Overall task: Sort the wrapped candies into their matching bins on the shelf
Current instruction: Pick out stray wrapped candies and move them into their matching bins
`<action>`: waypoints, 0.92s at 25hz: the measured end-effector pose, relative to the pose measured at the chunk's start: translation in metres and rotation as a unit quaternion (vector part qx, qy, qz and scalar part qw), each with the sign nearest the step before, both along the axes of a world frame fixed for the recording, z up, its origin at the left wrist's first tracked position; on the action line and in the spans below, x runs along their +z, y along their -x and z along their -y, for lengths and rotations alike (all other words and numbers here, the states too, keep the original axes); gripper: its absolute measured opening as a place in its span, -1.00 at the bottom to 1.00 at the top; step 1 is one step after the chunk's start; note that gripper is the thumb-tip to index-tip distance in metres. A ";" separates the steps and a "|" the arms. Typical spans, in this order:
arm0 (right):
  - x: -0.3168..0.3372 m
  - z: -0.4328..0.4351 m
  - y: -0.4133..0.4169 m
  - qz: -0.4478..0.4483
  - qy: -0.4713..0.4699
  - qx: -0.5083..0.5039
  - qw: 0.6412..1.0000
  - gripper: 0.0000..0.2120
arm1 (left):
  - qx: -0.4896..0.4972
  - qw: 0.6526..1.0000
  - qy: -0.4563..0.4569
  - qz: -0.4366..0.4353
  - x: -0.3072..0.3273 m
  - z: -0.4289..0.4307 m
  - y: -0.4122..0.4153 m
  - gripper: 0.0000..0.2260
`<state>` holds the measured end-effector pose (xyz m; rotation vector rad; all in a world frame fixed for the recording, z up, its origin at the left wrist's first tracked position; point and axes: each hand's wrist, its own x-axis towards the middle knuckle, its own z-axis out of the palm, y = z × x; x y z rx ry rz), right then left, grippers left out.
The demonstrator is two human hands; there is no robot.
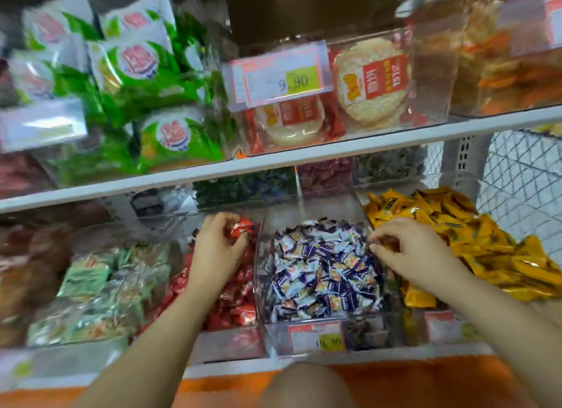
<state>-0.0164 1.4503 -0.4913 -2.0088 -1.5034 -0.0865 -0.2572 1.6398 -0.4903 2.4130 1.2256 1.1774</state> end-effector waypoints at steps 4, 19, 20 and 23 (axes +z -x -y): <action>-0.002 -0.003 -0.001 0.004 -0.006 -0.005 1.000 -0.86 | 0.003 0.994 0.052 -0.101 -0.010 -0.015 0.013 -0.66; 0.008 0.084 -0.104 -0.066 -0.037 -0.107 0.991 -0.87 | -0.276 0.958 0.074 -0.026 0.017 0.119 -0.200 -0.81; 0.008 0.091 -0.116 -0.083 -0.029 -0.113 0.990 -0.87 | -0.275 0.957 0.087 -0.030 0.013 0.122 -0.209 -0.81; 0.009 0.100 -0.140 -0.119 0.033 -0.087 0.989 -0.84 | -0.252 0.961 0.076 -0.084 0.005 0.122 -0.227 -0.79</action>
